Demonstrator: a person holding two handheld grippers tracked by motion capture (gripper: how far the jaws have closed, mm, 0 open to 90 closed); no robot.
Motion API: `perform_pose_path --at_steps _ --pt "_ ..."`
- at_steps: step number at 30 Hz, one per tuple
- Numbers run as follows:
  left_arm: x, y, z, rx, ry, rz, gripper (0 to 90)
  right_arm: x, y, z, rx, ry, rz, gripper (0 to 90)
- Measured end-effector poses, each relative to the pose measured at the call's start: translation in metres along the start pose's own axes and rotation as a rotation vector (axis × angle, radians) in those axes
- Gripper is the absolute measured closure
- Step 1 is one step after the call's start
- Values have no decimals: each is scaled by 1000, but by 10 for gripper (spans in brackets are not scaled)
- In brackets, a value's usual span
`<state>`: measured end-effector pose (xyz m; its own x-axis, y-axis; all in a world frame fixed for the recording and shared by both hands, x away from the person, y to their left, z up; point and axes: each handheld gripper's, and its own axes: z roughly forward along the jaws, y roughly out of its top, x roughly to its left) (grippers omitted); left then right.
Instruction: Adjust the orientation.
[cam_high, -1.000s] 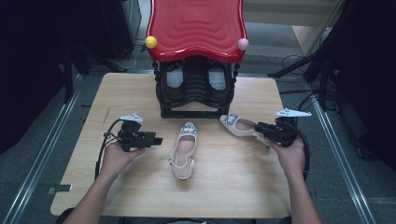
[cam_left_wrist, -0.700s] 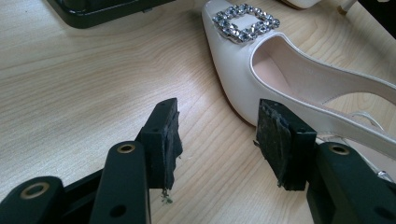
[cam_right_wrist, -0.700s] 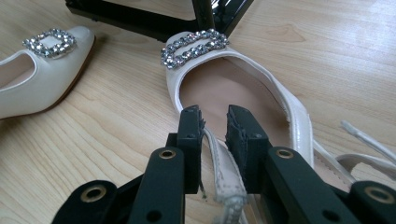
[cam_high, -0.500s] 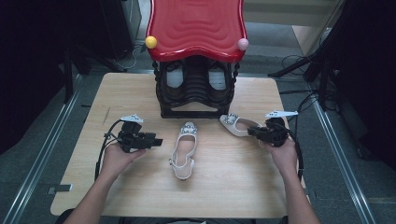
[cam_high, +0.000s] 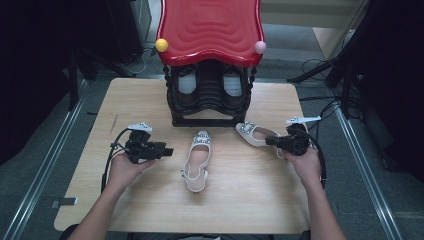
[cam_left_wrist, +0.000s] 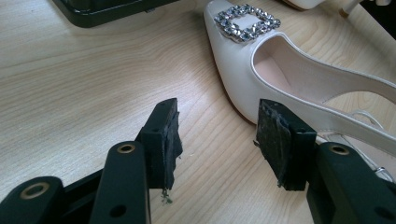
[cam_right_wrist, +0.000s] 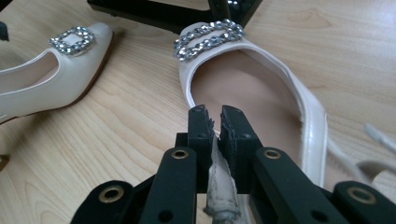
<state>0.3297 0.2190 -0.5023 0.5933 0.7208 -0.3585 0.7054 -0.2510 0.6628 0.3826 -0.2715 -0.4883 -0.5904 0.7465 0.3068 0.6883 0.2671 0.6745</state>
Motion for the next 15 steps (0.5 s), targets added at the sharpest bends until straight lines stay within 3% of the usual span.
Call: perform_pose_path --at_steps 3,6,15 --pt "0 0 -1 0 1 -2 496 5 3 -11 -47 44 -4 880" --pt "0 -1 -1 1 1 -3 496 13 6 -18 -61 54 -35 883" --pt "1 -4 -6 -3 11 -13 496 39 15 -7 -35 115 -120 884"
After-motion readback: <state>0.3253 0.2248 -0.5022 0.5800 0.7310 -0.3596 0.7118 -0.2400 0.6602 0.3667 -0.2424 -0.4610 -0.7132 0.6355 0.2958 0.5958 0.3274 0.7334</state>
